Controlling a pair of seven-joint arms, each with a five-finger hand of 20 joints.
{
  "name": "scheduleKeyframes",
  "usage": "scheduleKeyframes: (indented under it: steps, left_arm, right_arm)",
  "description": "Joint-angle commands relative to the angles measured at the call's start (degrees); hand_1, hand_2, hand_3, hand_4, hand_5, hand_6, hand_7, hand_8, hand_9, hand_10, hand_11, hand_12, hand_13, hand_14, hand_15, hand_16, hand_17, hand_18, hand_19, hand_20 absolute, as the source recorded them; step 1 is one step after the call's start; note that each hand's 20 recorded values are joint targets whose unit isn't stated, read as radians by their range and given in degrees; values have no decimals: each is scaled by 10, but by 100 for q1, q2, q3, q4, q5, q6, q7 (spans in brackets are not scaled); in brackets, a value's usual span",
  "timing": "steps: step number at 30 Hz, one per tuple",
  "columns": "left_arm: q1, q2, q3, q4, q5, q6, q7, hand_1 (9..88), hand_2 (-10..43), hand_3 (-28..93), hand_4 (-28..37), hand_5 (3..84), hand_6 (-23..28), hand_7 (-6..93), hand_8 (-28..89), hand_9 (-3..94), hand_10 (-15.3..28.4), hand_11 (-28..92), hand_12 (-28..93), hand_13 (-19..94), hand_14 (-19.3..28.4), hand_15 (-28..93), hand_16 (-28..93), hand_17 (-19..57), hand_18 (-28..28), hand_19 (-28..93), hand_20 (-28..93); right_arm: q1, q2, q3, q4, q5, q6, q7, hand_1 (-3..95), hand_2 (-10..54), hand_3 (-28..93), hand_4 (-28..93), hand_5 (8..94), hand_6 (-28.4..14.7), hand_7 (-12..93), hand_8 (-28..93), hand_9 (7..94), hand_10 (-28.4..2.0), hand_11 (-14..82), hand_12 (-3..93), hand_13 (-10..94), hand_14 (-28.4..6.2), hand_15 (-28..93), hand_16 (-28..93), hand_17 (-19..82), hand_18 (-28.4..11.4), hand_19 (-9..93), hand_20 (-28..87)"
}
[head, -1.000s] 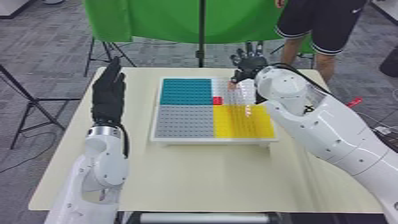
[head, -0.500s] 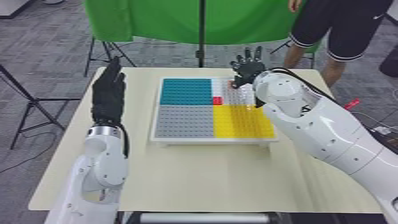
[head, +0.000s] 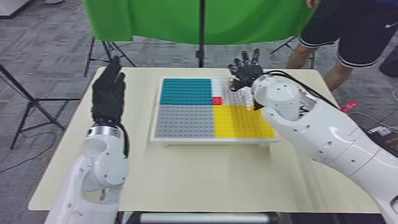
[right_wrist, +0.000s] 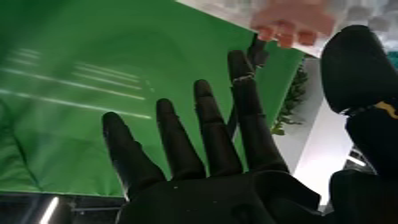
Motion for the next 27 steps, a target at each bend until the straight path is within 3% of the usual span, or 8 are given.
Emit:
scheduleKeyframes:
  steps: [1,17,27]
  left_arm:
    - [50,-30,5,-9,4,-49,-5,256,63,729,-190,321,41,106,-91,189,80,47,152,87,90,-41,178,-121,40,97,173]
    - [50,-25,6,-25,6,-68,-17,257,63,730,-190,321,42,106,-91,189,81,47,152,87,89,-40,179,-121,40,96,173]
    - [19,-40,13,-13,3,-81,6,257,63,730,-189,324,44,105,-91,190,81,46,152,87,89,-39,178,-121,40,96,173]
  right_arm:
    - [41,28,-163,158,-130,207,3,227,-95,899,-190,308,-16,513,-199,269,-119,1,248,145,-146,-85,439,-24,-284,129,84]
    - [121,-46,-248,334,-137,307,-18,234,-95,896,-189,316,-3,550,-217,284,-113,7,243,157,-136,-74,434,-19,-284,133,85]
    - [188,-95,-374,459,-166,718,-55,240,-95,898,-194,339,14,601,-239,303,-102,28,233,173,-128,-63,426,-13,-284,135,82]
